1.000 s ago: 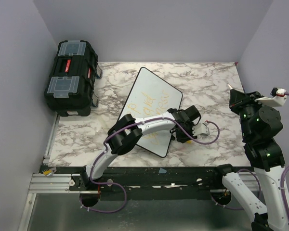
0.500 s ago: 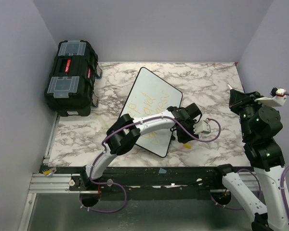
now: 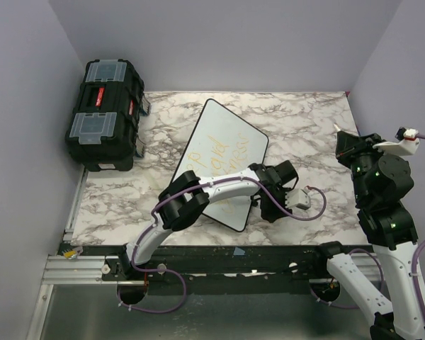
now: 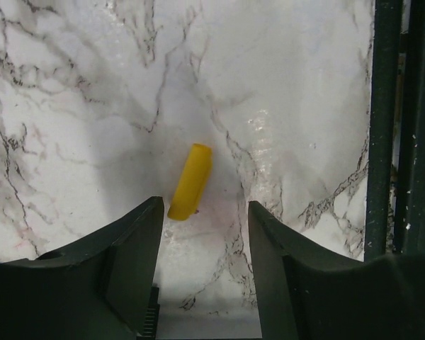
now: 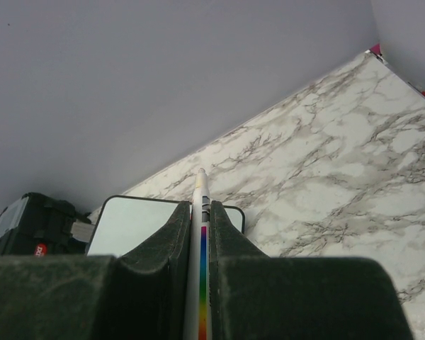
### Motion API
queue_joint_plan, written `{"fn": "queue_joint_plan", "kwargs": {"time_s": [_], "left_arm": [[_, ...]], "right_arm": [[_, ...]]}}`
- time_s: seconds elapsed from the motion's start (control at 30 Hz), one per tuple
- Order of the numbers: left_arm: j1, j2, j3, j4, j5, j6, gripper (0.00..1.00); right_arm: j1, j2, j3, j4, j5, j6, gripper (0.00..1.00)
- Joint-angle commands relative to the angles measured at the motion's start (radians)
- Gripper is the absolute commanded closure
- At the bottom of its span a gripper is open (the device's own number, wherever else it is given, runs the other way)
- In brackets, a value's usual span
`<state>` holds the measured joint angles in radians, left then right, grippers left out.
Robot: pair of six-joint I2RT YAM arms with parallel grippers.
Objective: Write a sentence on the whiteboard
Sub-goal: Pick up the pen cap from the center of the board.
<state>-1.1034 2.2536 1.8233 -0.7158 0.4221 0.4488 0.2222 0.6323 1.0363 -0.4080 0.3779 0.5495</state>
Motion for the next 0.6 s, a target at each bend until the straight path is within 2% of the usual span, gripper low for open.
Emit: {"fn": "queue_joint_plan", "kwargs": {"time_s": [0.0,0.4,0.57], "left_arm": [[-0.018,0.01,0.003,0.025,0.034,0.017,0.48],[-0.018,0.058,-0.011,0.091,0.009,0.015,0.53],[-0.019,0.062,-0.027,0.091,0.001,0.012,0.66]], "right_arm": [[0.006,0.007,-0.009,-0.023,0.004,-0.006,0.99],[0.006,0.007,-0.009,-0.024,-0.004,-0.007,0.99],[0.006,0.009,-0.006,-0.024,-0.004,-0.009,0.99]]}}
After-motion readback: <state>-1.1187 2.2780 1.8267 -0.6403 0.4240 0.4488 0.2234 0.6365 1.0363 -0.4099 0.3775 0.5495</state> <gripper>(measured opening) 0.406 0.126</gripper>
